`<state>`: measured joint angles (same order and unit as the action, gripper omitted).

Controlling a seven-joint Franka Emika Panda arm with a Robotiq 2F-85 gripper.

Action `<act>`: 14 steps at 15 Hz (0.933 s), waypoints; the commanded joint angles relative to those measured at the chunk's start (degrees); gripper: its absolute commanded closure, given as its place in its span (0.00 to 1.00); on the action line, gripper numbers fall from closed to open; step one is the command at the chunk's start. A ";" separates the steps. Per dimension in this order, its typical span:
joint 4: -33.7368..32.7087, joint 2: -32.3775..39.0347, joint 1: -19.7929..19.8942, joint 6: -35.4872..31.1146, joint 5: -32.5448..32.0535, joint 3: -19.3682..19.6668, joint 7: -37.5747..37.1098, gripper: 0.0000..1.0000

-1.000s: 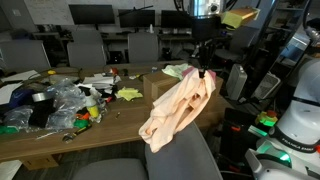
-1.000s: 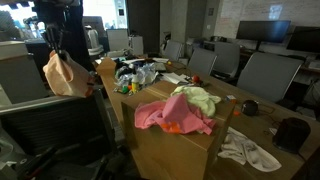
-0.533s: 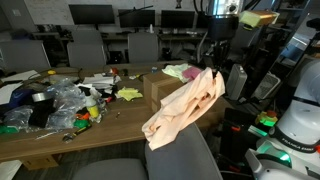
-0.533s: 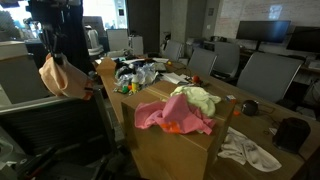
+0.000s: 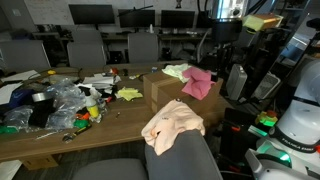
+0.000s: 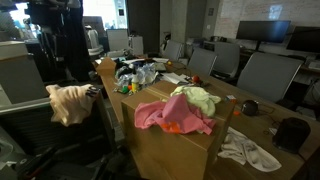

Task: Remove the light pink cloth from the top of the box and hang it on the chair

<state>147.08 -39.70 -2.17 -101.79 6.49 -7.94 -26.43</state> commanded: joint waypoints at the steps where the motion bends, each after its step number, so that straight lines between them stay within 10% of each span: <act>1: 0.69 -1.38 1.25 -1.02 0.96 -0.75 -0.28 0.24; 4: 0.72 -1.28 1.96 -2.13 0.58 -0.65 -0.60 0.00; 14: -0.63 -2.91 8.64 -18.67 4.68 6.97 -0.82 0.00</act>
<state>146.26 -41.58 3.64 -116.76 8.68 -2.92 -26.59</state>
